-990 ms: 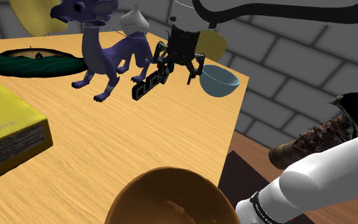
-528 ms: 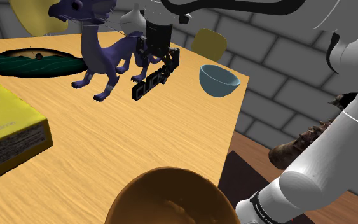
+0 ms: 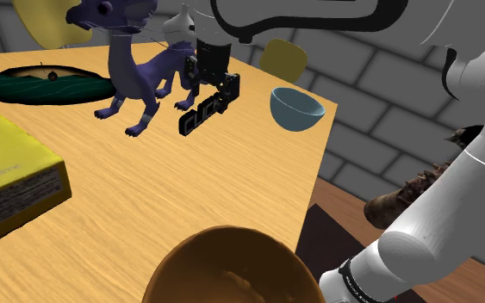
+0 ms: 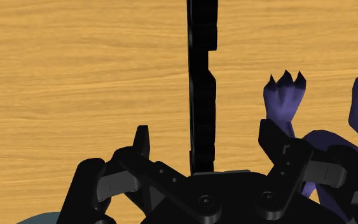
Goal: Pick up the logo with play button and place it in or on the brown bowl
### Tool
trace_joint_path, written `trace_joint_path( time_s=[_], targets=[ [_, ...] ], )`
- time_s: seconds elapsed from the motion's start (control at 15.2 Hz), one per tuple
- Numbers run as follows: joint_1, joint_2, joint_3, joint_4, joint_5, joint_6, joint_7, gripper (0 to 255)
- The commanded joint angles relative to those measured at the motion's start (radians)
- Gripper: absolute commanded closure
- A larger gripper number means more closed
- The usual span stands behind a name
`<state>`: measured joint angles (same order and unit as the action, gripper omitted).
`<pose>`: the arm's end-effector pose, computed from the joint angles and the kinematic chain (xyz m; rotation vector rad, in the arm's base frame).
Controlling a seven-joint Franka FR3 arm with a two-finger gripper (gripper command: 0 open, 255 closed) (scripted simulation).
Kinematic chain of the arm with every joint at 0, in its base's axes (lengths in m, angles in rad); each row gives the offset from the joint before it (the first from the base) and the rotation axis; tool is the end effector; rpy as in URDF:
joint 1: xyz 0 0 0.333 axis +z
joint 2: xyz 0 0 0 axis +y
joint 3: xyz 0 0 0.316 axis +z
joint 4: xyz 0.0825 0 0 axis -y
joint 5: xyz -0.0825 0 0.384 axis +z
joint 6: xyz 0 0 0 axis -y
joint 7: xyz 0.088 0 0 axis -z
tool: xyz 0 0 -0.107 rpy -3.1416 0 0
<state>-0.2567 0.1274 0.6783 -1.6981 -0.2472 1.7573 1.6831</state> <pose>0.5547 0.2056 0.5232 2.4833 -1.7230 0.1846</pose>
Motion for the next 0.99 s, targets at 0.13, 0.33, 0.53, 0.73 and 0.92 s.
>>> trace_joint_path(
  time_s=[0.13,0.33,0.53,0.73,0.92],
  targets=[
    [0.004,0.024,0.000,-0.020,-0.003,0.010,0.004,0],
    [0.004,0.024,0.000,-0.020,-0.003,0.010,0.004,0],
    [0.004,0.029,-0.001,-0.015,-0.006,0.008,0.005,255],
    [0.004,0.029,-0.001,-0.014,-0.005,0.007,0.003,255],
    [0.004,0.027,0.000,-0.015,-0.004,0.007,0.004,255]
  ],
)
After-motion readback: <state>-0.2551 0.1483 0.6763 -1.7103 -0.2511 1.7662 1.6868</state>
